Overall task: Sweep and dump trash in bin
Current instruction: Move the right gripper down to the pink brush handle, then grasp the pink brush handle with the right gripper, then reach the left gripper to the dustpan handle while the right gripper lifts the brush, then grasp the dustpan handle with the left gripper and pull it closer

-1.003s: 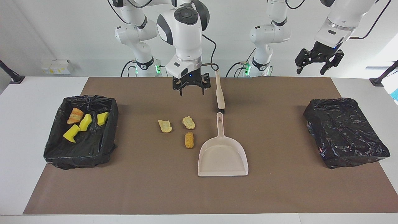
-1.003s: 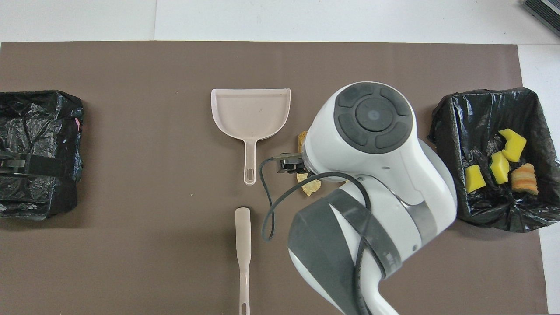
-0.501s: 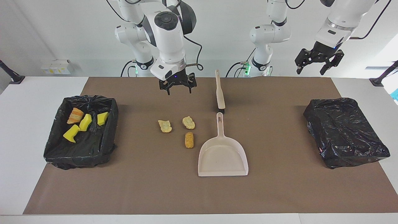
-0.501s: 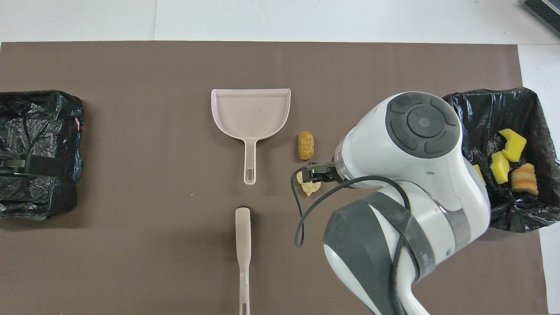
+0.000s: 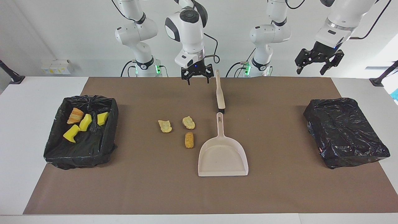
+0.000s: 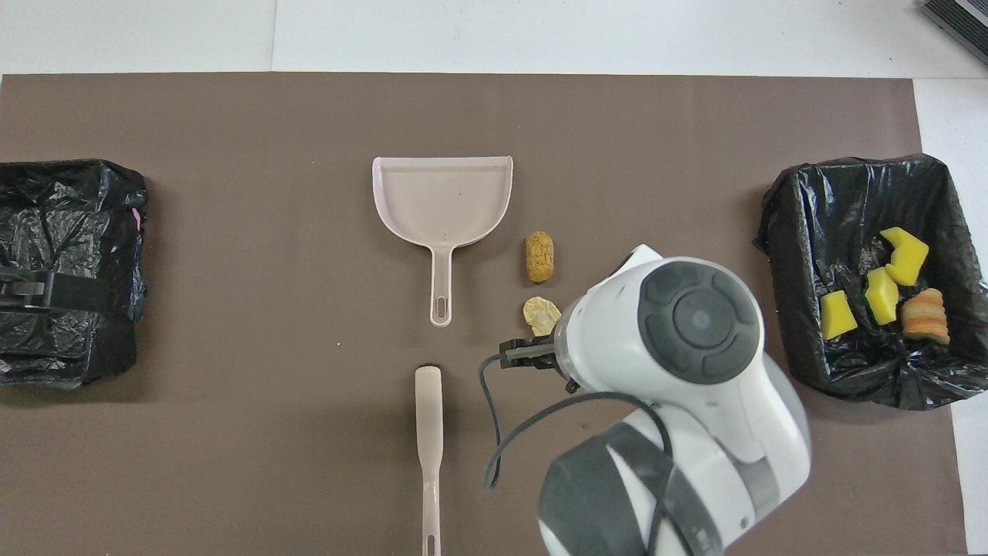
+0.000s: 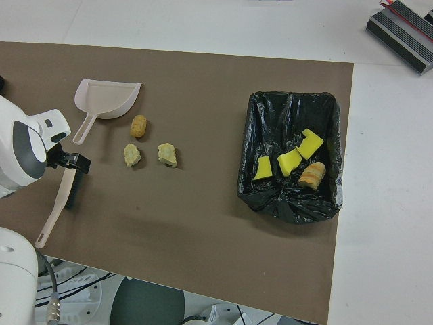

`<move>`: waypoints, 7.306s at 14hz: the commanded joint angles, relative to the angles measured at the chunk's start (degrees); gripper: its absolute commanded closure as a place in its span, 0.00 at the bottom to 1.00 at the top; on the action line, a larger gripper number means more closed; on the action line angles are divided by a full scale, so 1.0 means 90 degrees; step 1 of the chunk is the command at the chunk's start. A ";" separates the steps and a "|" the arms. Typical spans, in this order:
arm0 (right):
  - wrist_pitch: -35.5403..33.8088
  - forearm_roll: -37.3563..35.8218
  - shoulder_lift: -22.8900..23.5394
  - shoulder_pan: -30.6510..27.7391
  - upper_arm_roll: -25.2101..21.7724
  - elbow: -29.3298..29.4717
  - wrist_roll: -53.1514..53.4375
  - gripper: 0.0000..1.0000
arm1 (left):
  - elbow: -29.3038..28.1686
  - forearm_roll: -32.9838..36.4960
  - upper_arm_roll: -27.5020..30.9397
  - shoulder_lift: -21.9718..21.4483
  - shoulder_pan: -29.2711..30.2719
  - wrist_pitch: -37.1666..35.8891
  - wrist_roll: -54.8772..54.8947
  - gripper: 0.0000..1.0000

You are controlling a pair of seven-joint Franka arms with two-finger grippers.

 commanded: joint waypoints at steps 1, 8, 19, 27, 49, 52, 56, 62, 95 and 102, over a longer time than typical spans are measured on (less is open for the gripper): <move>0.0125 0.0127 -0.0222 0.0089 -0.0029 -0.0230 0.0252 0.00 | 0.0021 0.0075 -0.0034 -0.0017 0.0055 -0.0097 -0.0010 0.00; 0.1032 -0.0817 0.0733 0.1182 -0.0029 -0.0269 0.1568 0.00 | 0.0021 0.0075 -0.0034 -0.0017 0.0055 -0.0097 -0.0010 0.00; 0.1443 -0.1601 0.1691 0.2267 -0.0019 -0.0201 0.3094 0.13 | 0.0021 0.0075 -0.0034 -0.0017 0.0055 -0.0097 -0.0009 0.00; 0.1297 -0.1601 0.1750 0.2316 -0.0019 -0.0103 0.3104 0.40 | 0.0021 0.0075 -0.0034 -0.0017 0.0055 -0.0097 -0.0010 0.00; 0.0215 -0.1465 0.1263 0.2073 -0.0019 0.0102 0.3056 1.00 | -0.0038 -0.0384 -0.0239 0.0206 -0.0383 0.1091 -0.0136 0.00; -0.0537 -0.1339 0.0717 0.1538 -0.0019 0.0044 0.2832 1.00 | 0.0263 -0.0325 -0.0240 0.1112 -0.0871 0.1913 -0.0906 0.00; -0.1474 -0.0713 0.0043 0.0386 -0.0038 0.0044 0.1418 1.00 | 0.0685 -0.0277 -0.0249 0.1915 -0.1340 0.2246 -0.0957 0.00; -0.2101 -0.0713 -0.0261 -0.1001 -0.0058 0.0044 -0.0046 1.00 | 0.0685 0.0300 -0.0249 0.3215 -0.2571 0.3183 -0.1815 0.00; 0.1060 -0.0351 -0.1150 -0.2597 -0.0077 -0.2865 -0.3175 1.00 | -0.0692 0.0690 -0.0054 0.1565 -0.1266 0.1466 0.4271 1.00; 0.1111 -0.0322 -0.0653 -0.2059 -0.0068 -0.2555 -0.2366 1.00 | -0.1373 0.0680 -0.0064 0.1293 -0.0433 0.1874 0.8174 1.00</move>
